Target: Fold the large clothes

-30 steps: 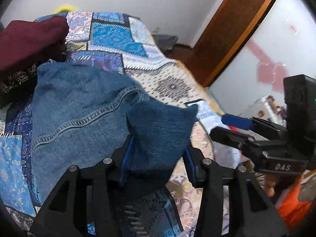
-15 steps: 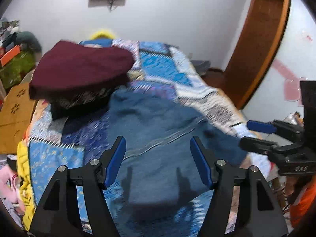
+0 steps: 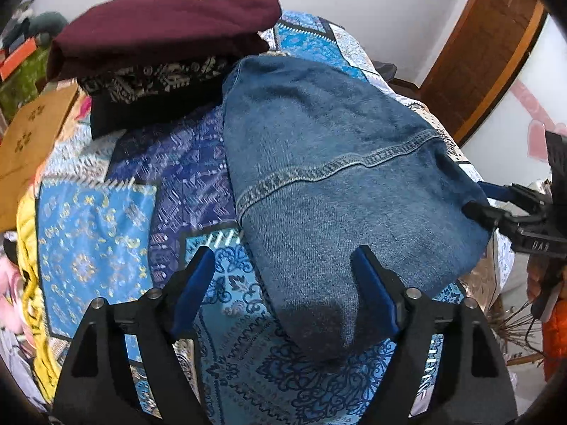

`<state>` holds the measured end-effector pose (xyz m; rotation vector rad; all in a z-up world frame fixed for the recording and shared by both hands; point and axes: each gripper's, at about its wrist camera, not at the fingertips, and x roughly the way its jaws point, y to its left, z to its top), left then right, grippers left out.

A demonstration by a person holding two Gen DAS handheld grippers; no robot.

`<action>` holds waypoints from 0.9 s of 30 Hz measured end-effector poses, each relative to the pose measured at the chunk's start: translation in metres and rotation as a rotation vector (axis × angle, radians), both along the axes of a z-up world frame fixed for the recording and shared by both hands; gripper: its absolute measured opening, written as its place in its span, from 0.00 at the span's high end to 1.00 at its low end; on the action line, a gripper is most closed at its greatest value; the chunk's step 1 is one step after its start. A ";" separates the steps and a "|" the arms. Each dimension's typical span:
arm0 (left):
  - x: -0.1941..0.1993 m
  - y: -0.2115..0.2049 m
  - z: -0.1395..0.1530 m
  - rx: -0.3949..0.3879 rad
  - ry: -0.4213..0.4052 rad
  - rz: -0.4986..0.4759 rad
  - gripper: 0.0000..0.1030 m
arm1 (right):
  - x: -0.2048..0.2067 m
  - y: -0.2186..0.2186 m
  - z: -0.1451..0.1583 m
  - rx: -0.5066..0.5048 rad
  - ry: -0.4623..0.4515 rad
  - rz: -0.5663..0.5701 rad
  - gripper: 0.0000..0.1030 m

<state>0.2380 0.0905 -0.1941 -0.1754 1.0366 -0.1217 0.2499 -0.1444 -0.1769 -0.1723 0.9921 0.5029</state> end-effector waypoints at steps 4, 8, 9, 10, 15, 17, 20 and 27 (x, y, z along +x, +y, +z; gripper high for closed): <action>-0.002 -0.002 0.004 0.022 -0.004 0.001 0.23 | 0.002 0.006 0.010 -0.023 0.003 0.008 0.30; -0.001 -0.001 0.017 0.072 -0.036 0.017 0.23 | 0.006 0.018 0.023 -0.041 -0.011 0.055 0.28; 0.000 0.000 0.021 0.084 -0.048 0.023 0.23 | 0.008 0.023 0.028 -0.036 -0.018 0.076 0.28; 0.002 0.001 0.024 0.089 -0.056 0.028 0.23 | 0.010 0.027 0.032 -0.029 -0.023 0.092 0.28; 0.016 0.009 0.034 0.088 -0.075 0.053 0.23 | 0.026 0.050 0.041 -0.013 -0.035 0.149 0.28; 0.023 0.011 0.035 0.076 -0.071 0.063 0.23 | 0.036 0.054 0.036 -0.008 -0.012 0.148 0.28; 0.034 0.017 0.027 0.004 -0.033 0.075 0.23 | 0.055 0.052 0.021 0.002 0.072 0.136 0.28; 0.051 0.033 -0.009 -0.238 0.098 0.064 0.23 | 0.094 0.010 -0.026 0.145 0.341 0.069 0.24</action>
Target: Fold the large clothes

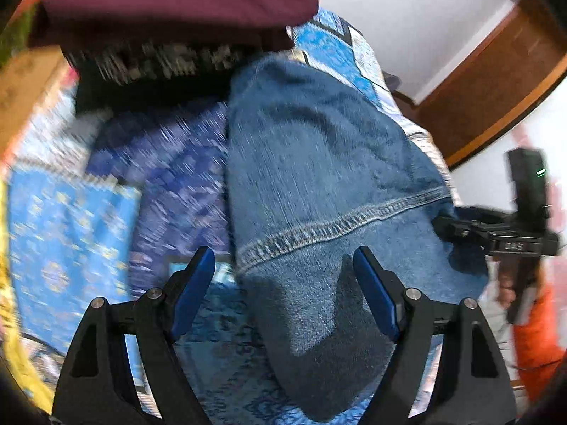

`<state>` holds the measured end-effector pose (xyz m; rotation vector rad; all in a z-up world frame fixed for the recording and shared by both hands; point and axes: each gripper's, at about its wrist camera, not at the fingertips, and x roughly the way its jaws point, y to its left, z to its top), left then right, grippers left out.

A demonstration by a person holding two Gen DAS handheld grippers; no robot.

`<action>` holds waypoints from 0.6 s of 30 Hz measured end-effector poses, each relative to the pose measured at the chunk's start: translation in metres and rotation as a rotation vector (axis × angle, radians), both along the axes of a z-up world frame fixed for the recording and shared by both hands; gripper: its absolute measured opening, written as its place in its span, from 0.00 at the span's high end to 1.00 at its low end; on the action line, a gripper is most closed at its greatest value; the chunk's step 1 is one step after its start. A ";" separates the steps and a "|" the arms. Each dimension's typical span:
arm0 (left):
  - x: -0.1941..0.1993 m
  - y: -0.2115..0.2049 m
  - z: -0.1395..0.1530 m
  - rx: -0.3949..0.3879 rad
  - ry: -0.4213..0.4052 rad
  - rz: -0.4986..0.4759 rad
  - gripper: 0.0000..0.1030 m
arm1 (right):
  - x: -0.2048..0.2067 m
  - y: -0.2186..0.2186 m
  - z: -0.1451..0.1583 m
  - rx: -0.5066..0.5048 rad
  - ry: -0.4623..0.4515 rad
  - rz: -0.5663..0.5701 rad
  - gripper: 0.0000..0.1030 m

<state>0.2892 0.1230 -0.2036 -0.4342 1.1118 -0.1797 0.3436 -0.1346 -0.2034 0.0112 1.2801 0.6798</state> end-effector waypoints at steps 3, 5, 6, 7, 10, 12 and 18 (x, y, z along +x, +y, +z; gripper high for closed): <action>0.007 0.006 -0.015 -0.095 0.049 0.002 0.23 | 0.011 -0.016 -0.018 0.106 0.117 -0.023 0.21; 0.012 0.010 -0.025 -0.150 0.081 0.001 0.23 | 0.014 -0.016 -0.020 0.128 0.123 -0.003 0.21; 0.015 0.013 -0.030 -0.189 0.096 0.010 0.23 | 0.014 -0.013 -0.020 0.124 0.120 0.008 0.19; 0.017 0.015 -0.034 -0.217 0.105 0.016 0.23 | 0.014 -0.009 -0.021 0.119 0.117 0.016 0.18; 0.027 0.019 -0.048 -0.300 0.139 0.032 0.23 | 0.019 0.000 -0.026 0.125 0.132 0.019 0.18; 0.033 0.019 -0.058 -0.361 0.160 0.032 0.23 | 0.025 0.004 -0.030 0.142 0.167 0.017 0.18; 0.050 0.014 -0.074 -0.482 0.176 0.036 0.23 | 0.036 0.019 -0.036 0.147 0.225 0.017 0.15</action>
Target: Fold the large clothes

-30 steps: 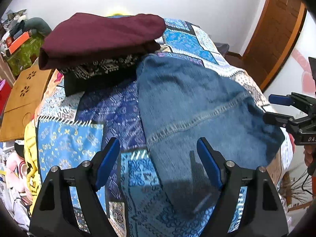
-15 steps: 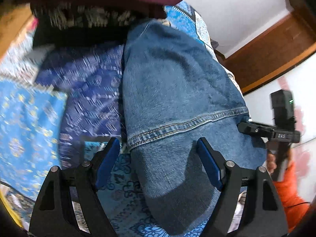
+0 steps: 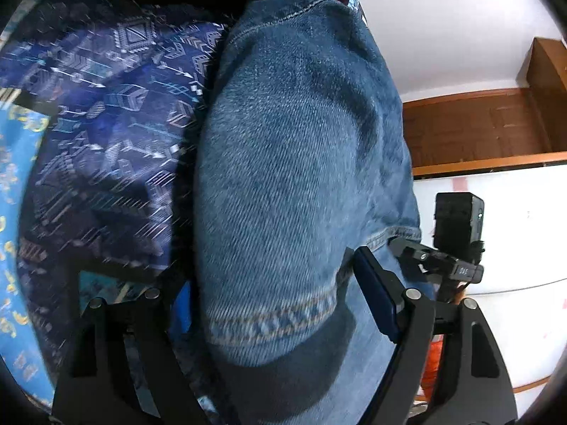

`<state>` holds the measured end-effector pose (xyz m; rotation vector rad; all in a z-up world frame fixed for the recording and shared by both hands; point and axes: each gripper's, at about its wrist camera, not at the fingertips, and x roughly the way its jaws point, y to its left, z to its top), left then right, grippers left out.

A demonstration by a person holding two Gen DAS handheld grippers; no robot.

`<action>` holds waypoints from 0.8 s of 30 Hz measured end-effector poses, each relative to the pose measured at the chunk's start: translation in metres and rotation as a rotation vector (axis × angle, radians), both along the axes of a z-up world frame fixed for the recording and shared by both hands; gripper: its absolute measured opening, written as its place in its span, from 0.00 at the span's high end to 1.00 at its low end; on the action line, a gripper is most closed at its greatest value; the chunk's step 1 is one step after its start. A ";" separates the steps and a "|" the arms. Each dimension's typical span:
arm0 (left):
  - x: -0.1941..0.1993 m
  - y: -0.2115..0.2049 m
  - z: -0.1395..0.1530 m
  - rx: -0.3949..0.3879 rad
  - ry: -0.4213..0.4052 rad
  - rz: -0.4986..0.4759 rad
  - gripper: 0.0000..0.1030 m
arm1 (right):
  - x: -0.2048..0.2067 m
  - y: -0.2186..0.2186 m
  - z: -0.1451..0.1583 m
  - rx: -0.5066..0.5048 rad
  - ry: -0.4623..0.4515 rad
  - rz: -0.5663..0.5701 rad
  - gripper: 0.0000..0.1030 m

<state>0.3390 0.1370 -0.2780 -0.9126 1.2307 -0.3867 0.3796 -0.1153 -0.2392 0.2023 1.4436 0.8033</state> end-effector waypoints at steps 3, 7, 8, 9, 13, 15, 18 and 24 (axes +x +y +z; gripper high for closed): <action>0.006 -0.002 -0.005 -0.020 0.010 0.011 0.23 | 0.003 0.003 -0.002 -0.016 0.000 -0.014 0.17; 0.002 -0.006 -0.002 0.007 0.005 0.023 0.32 | -0.005 0.004 0.003 -0.012 -0.013 -0.032 0.35; -0.002 -0.007 0.000 0.019 0.001 0.022 0.34 | -0.008 0.003 0.005 -0.006 -0.011 -0.040 0.38; -0.004 -0.006 0.002 0.027 -0.005 0.023 0.38 | -0.008 -0.001 0.007 0.000 -0.008 -0.046 0.44; -0.019 -0.008 0.022 0.055 -0.040 0.026 0.52 | -0.017 -0.005 0.018 0.013 -0.014 -0.056 0.60; -0.026 -0.012 0.036 0.068 -0.064 0.026 0.56 | -0.023 -0.004 0.026 0.027 -0.027 -0.061 0.62; -0.040 -0.014 0.064 0.118 -0.117 0.011 0.58 | -0.035 -0.003 0.044 0.035 -0.063 -0.055 0.64; -0.068 -0.019 0.124 0.214 -0.238 -0.007 0.59 | -0.056 0.007 0.084 0.057 -0.160 -0.034 0.65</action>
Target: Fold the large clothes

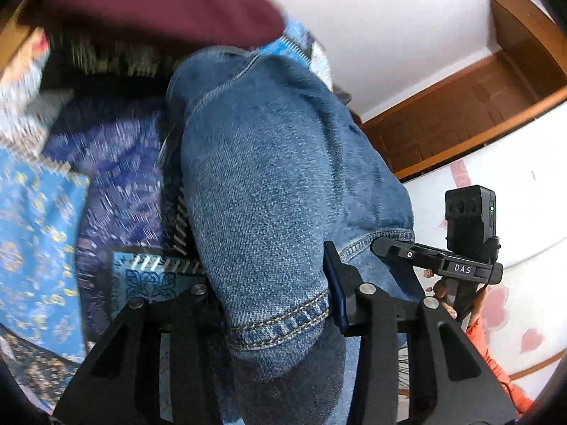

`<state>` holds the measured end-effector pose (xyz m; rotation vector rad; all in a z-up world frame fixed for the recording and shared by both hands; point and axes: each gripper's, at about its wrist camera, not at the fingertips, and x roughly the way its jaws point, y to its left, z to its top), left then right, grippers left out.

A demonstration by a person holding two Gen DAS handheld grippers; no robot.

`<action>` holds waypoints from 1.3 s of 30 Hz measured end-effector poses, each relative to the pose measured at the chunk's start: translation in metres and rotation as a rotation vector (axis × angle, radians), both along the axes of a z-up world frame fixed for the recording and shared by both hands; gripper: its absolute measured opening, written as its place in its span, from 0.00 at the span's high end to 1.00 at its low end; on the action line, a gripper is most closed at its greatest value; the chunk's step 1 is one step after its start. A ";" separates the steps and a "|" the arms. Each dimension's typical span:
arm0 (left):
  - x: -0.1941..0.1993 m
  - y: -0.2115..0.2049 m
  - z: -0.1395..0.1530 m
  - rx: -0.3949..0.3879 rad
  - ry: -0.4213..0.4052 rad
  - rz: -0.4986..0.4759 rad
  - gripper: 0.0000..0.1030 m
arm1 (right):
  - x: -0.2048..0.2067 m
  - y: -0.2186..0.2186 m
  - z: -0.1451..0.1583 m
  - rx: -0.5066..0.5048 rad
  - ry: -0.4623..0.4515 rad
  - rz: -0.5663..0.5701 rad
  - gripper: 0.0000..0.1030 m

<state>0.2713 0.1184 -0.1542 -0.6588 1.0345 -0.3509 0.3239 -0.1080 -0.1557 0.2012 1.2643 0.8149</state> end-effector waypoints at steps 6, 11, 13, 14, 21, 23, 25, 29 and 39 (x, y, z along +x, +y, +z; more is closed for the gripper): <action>-0.029 0.019 0.066 0.041 -0.137 0.025 0.60 | -0.005 0.023 0.056 0.031 -0.116 0.025 0.65; -0.027 0.048 0.121 0.097 -0.249 0.057 0.60 | -0.002 0.053 0.098 0.073 -0.218 0.055 0.65; -0.024 0.055 0.141 0.118 -0.283 0.076 0.60 | 0.003 0.067 0.115 0.084 -0.262 0.069 0.65; -0.022 0.060 0.149 0.123 -0.297 0.085 0.60 | 0.004 0.071 0.122 0.089 -0.281 0.075 0.65; 0.024 0.107 0.181 0.173 -0.357 0.159 0.60 | 0.044 0.118 0.146 0.143 -0.368 0.074 0.65; 0.045 0.125 0.182 0.180 -0.360 0.168 0.60 | 0.064 0.135 0.147 0.157 -0.367 0.076 0.65; 0.067 0.141 0.182 0.195 -0.363 0.169 0.60 | 0.081 0.149 0.145 0.161 -0.373 0.077 0.65; 0.110 0.167 0.168 0.222 -0.347 0.179 0.60 | 0.122 0.174 0.132 0.162 -0.346 0.057 0.65; 0.227 0.231 0.059 0.260 -0.059 0.235 0.56 | 0.230 0.235 0.024 0.024 -0.210 -0.006 0.60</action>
